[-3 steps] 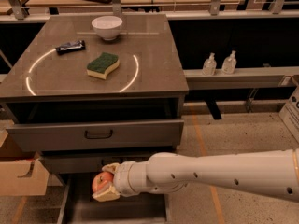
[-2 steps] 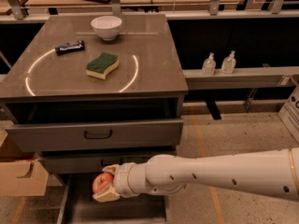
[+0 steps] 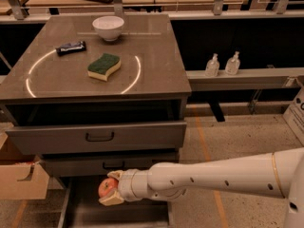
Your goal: Place apple into bottom drawer
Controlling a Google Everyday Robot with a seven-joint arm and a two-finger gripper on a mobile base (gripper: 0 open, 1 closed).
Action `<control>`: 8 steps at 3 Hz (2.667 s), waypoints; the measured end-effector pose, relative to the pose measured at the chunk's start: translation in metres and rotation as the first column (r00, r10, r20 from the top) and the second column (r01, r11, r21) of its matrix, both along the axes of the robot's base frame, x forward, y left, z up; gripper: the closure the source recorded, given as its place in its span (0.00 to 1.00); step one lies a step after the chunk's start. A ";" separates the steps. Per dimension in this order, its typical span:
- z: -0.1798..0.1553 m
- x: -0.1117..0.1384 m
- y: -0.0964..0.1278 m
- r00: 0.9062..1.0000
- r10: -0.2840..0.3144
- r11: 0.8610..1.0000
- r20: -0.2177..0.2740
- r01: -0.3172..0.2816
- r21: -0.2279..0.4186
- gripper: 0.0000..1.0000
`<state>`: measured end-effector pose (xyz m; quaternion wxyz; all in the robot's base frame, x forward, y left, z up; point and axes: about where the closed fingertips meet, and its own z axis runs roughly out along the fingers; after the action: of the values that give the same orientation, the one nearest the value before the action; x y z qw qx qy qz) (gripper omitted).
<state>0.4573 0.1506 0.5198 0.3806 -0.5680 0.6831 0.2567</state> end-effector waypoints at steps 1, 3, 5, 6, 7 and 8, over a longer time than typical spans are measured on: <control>-0.039 0.013 -0.002 1.000 -0.011 1.000 -0.013 0.010 -0.018 1.00; -0.113 0.021 -0.007 0.994 -0.080 0.997 -0.072 0.078 -0.028 1.00; -0.178 0.042 -0.019 0.985 -0.161 0.985 -0.062 0.164 0.055 1.00; -0.215 0.047 -0.025 0.980 -0.184 0.977 -0.077 0.190 0.094 1.00; -0.248 0.052 -0.027 0.974 -0.204 0.967 -0.098 0.216 0.133 1.00; -0.277 0.064 -0.024 0.968 -0.223 0.958 -0.116 0.240 0.157 1.00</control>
Offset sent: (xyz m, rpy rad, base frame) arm 0.0196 -0.0147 -0.1329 -0.0522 0.1195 -0.0903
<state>0.5208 0.1261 0.2425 0.4214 -0.4365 0.7383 0.2948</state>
